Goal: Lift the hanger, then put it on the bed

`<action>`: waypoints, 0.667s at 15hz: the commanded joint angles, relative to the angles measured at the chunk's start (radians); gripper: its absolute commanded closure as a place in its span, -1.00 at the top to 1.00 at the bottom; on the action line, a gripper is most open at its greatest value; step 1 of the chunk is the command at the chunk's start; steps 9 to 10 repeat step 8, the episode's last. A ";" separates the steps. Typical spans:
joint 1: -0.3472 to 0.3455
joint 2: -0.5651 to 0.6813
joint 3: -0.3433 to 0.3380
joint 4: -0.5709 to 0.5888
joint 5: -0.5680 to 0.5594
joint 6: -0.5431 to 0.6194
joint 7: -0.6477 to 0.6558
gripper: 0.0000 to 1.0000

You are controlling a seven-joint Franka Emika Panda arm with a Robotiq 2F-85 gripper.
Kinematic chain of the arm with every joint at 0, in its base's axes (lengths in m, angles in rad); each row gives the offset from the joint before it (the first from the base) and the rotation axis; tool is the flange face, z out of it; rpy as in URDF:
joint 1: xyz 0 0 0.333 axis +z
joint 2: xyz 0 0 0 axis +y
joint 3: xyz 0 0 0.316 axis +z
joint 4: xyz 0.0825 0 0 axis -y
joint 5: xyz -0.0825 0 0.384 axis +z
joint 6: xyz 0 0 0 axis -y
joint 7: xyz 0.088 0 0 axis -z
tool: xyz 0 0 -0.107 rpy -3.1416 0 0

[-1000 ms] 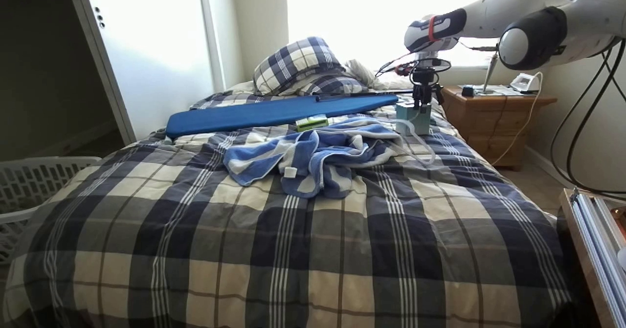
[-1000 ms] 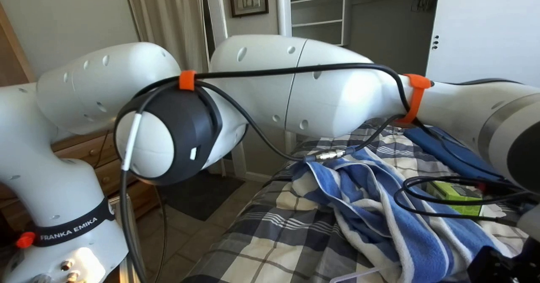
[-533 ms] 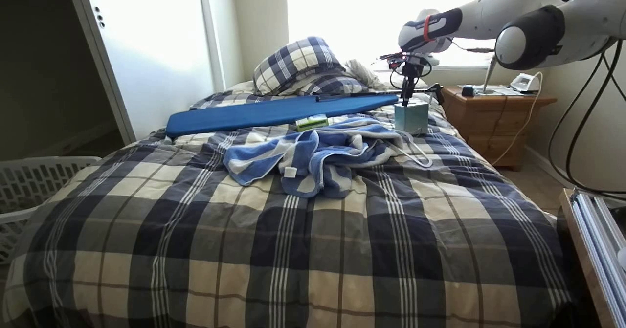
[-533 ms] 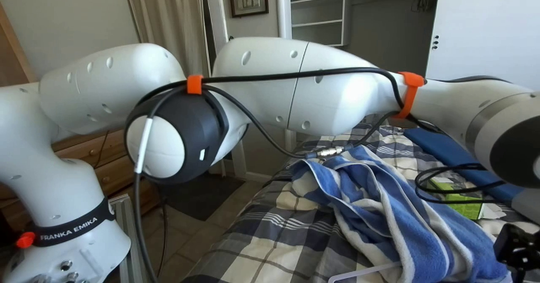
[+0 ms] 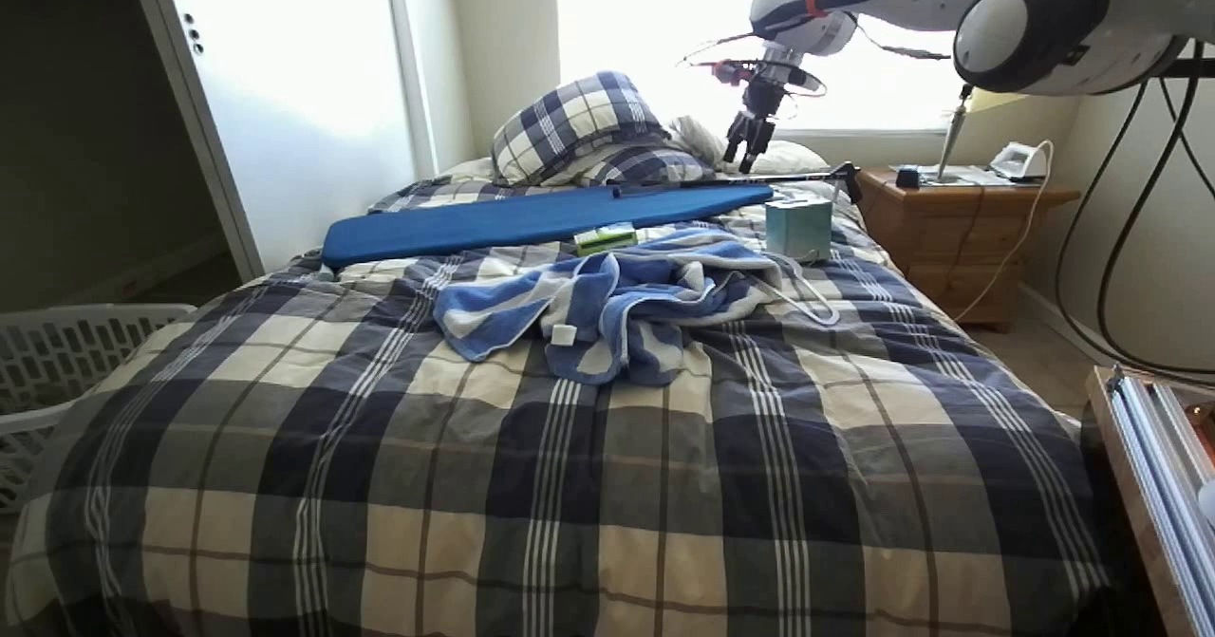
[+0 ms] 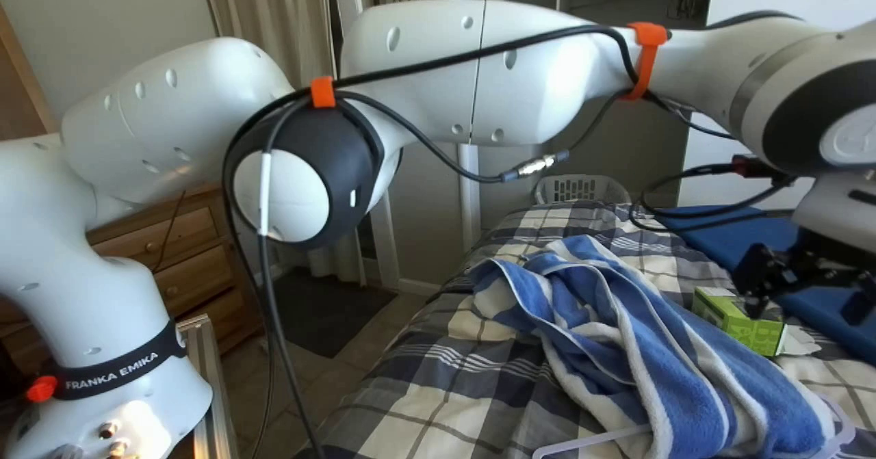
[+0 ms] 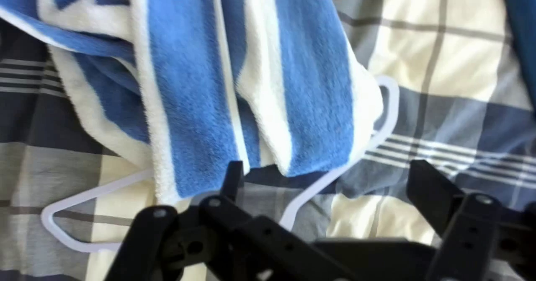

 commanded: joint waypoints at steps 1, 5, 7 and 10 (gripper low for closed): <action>0.042 -0.106 0.002 -0.045 0.011 -0.195 -0.083 1.00; 0.071 -0.113 -0.019 -0.025 0.020 -0.229 -0.070 1.00; 0.076 -0.110 -0.021 -0.006 0.020 -0.251 -0.073 1.00; 0.075 -0.087 -0.022 0.032 0.020 -0.270 -0.073 1.00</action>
